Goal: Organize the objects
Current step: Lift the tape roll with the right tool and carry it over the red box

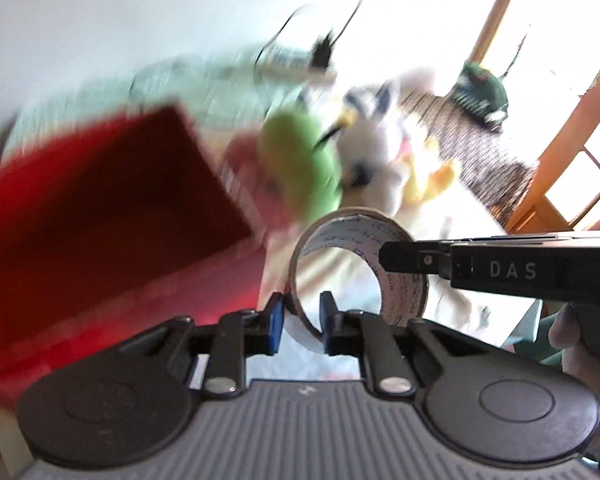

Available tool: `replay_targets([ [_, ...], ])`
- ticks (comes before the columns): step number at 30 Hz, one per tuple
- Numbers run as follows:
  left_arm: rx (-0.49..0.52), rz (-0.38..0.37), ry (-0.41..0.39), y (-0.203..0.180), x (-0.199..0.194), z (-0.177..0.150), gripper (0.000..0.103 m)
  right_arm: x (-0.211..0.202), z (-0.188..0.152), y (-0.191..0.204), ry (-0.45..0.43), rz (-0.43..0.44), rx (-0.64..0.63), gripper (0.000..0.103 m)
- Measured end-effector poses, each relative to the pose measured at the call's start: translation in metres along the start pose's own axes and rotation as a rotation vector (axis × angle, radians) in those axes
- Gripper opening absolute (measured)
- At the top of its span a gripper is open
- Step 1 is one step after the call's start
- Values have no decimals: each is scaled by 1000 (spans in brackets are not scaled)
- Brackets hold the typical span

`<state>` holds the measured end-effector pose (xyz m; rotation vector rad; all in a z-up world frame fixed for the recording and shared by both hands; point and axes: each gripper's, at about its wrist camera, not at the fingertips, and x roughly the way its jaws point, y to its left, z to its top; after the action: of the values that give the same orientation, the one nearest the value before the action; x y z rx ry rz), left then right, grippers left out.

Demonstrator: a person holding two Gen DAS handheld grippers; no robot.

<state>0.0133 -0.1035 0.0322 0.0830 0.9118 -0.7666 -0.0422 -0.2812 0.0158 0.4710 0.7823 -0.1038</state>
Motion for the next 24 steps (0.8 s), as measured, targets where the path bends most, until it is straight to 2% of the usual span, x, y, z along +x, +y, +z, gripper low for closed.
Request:
replay_targets([
  [5, 41, 27, -176, 6, -38, 38, 14, -19, 38, 27, -160, 35, -54, 15],
  [9, -7, 91, -248, 31, -49, 53, 13, 4, 65, 59, -190, 70, -127, 15],
  [12, -100, 127, -224, 67, -43, 54, 13, 41, 76, 77, -130, 92, -172, 15],
  [15, -183, 145, -167, 100, -17, 51, 12, 81, 83, 92, -42, 100, -203, 16],
  [20, -267, 173, -71, 143, 28, 43, 12, 134, 71, 123, 42, 36, -330, 16],
  [24, -333, 160, -7, 163, 53, 38, 12, 161, 69, 135, 64, -15, -407, 16],
])
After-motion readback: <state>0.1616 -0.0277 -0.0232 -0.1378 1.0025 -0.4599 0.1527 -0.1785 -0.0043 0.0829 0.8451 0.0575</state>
